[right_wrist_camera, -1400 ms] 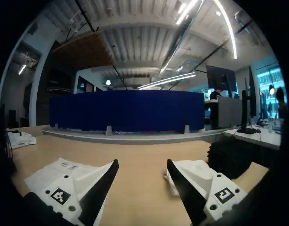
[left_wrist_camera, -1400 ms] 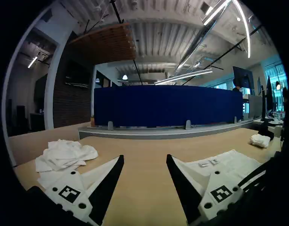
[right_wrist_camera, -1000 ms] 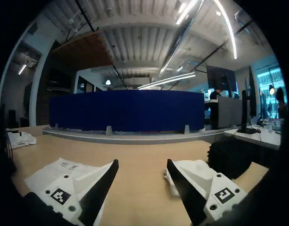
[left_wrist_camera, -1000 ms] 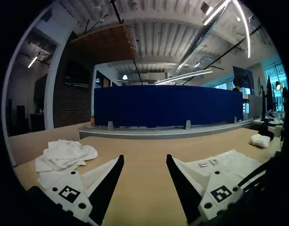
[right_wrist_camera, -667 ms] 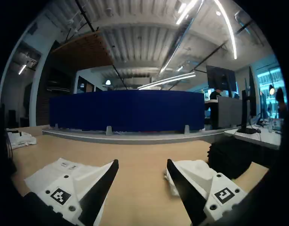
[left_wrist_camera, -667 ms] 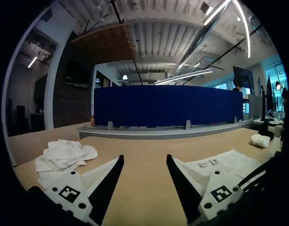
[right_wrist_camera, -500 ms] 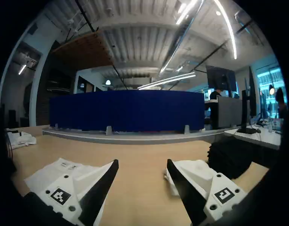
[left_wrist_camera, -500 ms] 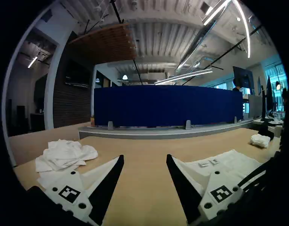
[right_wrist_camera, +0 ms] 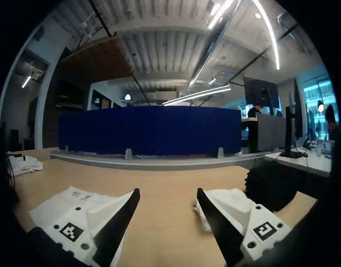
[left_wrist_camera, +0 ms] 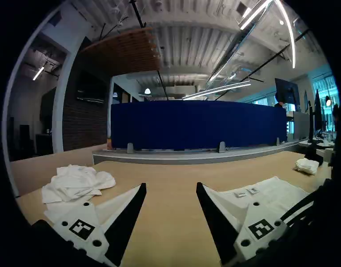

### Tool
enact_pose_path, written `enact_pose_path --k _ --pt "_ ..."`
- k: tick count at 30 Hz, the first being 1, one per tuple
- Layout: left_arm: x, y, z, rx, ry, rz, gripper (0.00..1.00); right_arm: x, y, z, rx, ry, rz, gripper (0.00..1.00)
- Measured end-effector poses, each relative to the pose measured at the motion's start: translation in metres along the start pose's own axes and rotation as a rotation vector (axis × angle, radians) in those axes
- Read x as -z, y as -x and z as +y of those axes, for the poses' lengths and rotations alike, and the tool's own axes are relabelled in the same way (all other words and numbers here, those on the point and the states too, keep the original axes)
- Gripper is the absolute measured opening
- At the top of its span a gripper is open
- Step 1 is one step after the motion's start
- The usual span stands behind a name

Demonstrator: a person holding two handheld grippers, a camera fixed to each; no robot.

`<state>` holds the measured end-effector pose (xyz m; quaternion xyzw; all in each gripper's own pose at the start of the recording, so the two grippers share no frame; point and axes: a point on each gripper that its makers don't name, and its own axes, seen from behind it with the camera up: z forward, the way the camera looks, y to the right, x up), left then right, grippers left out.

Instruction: Fold towel

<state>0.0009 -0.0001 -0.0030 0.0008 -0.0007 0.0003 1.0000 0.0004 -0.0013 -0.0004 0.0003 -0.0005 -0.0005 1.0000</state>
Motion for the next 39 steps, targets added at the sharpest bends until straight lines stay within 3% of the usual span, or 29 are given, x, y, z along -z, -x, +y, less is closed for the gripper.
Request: enact_pose_path --k 8,11,18,27,32,39 --pt "0.000 0.002 -0.003 -0.008 -0.009 -0.015 0.83 0.004 -0.003 -0.004 -0.004 -0.003 -0.020 0.99" --pt "0.001 -0.013 -0.005 -0.019 -0.012 -0.009 0.83 0.007 -0.024 -0.007 0.000 -0.011 -0.003 0.99" --pt "0.008 -0.081 -0.011 0.003 -0.021 0.011 0.83 0.013 -0.090 -0.002 0.022 0.011 0.001 0.99" --pt "0.020 -0.171 -0.003 0.010 0.008 0.011 0.83 0.025 -0.182 -0.001 0.026 0.028 0.008 0.99" --pt "0.026 -0.200 0.009 0.003 0.032 -0.009 0.83 0.029 -0.215 0.000 0.020 0.036 0.006 0.99" --pt "0.023 -0.216 0.014 -0.022 0.038 -0.034 0.83 0.028 -0.232 0.003 0.024 0.038 -0.011 0.99"
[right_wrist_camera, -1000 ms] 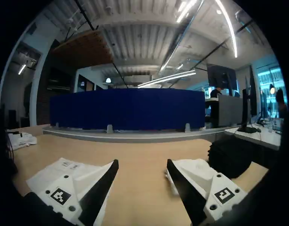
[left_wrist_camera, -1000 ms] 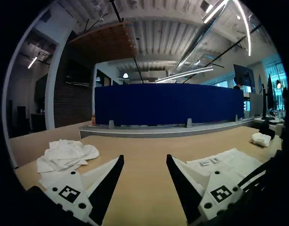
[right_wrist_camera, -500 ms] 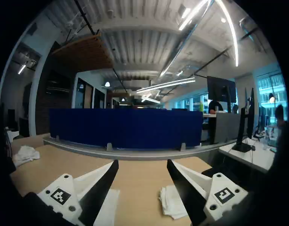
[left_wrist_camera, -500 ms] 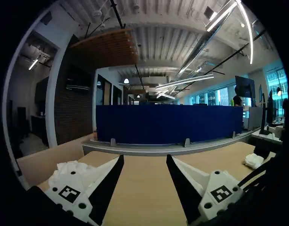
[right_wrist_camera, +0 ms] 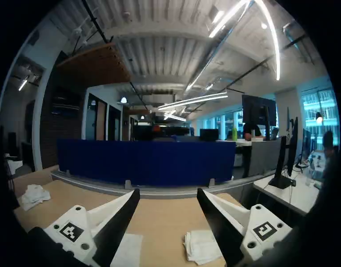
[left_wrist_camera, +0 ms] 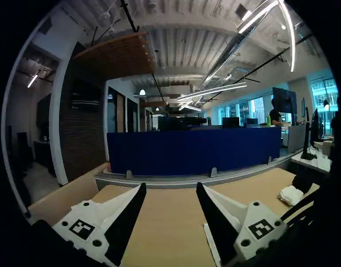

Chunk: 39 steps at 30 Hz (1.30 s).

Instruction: Fold towel

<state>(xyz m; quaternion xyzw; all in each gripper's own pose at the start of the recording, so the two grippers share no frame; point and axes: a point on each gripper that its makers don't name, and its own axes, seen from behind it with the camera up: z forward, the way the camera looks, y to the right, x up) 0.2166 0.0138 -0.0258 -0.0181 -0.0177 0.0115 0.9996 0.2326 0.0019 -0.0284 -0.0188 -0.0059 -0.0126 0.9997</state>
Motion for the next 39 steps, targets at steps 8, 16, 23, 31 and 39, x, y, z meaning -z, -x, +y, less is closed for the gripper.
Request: enact_pose_path --k 8,16,23,31,39 --pt "-0.007 0.002 0.006 -0.017 0.031 -0.047 0.83 -0.009 0.002 -0.009 0.062 -0.059 -0.047 0.99" --pt "-0.008 0.027 0.037 -0.071 0.187 -0.159 0.83 -0.012 0.023 -0.036 0.117 -0.204 -0.168 0.99" --pt "-0.001 0.053 0.076 -0.093 0.373 -0.285 0.83 -0.002 0.054 -0.068 0.196 -0.390 -0.315 1.00" --pt "0.002 0.076 0.092 -0.113 0.442 -0.350 0.83 0.000 0.067 -0.077 0.223 -0.444 -0.358 1.00" --pt "0.005 0.097 0.098 -0.123 0.470 -0.383 0.83 0.005 0.086 -0.082 0.201 -0.459 -0.396 1.00"
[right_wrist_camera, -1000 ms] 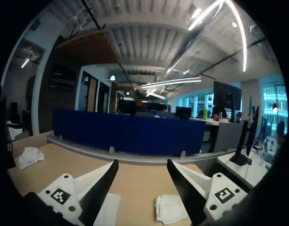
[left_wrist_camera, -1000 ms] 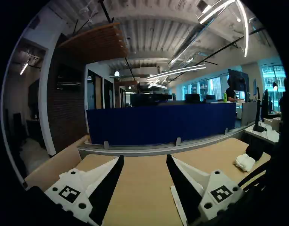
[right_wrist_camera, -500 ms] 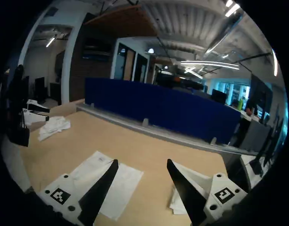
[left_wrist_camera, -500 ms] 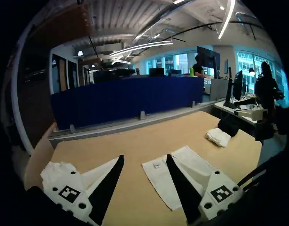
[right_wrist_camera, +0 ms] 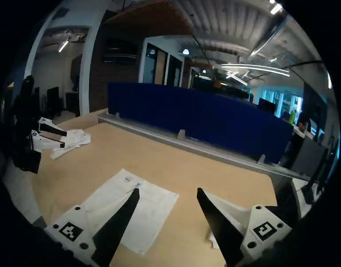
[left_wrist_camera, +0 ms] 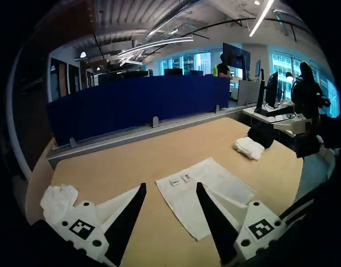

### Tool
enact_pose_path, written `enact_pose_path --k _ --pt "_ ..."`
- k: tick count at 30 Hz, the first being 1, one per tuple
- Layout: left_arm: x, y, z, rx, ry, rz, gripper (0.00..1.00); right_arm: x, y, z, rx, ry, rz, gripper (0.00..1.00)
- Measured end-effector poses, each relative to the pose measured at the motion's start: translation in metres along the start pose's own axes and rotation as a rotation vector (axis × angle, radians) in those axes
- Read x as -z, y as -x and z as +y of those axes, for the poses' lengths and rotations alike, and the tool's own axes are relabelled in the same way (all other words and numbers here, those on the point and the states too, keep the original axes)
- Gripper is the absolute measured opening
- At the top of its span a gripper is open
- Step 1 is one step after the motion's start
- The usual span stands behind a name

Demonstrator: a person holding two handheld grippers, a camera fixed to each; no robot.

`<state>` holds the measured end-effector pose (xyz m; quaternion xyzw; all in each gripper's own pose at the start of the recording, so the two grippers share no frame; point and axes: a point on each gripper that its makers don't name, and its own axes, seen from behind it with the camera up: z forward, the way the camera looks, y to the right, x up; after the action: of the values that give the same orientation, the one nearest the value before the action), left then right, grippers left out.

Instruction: Fold towel

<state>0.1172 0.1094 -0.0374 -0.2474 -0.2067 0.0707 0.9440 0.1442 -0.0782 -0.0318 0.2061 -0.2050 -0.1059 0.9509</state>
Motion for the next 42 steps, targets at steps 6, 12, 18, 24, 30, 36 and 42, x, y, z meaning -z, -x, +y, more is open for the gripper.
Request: enact_pose_path --k 6,12,18,24,30,36,42 --pt "-0.007 0.022 0.009 -0.009 0.021 -0.028 0.83 -0.008 0.026 -0.009 0.017 -0.010 -0.028 1.00" --pt "-0.016 0.054 0.029 -0.023 0.070 -0.070 0.83 -0.019 0.057 -0.020 0.013 -0.029 -0.065 1.00" --pt "-0.027 0.090 0.048 -0.063 0.114 -0.128 0.83 -0.030 0.091 -0.030 0.002 -0.053 -0.110 1.00" --pt "-0.037 0.123 0.059 -0.076 0.139 -0.180 0.83 -0.037 0.123 -0.039 -0.005 -0.067 -0.148 1.00" --pt "-0.046 0.153 0.065 -0.068 0.156 -0.227 0.83 -0.041 0.157 -0.049 -0.005 -0.086 -0.195 1.00" --pt "-0.054 0.183 0.072 -0.075 0.178 -0.280 0.83 -0.046 0.188 -0.060 -0.001 -0.110 -0.241 0.99" --pt "-0.064 0.208 0.078 -0.079 0.200 -0.330 0.83 -0.051 0.219 -0.068 -0.004 -0.131 -0.297 0.98"
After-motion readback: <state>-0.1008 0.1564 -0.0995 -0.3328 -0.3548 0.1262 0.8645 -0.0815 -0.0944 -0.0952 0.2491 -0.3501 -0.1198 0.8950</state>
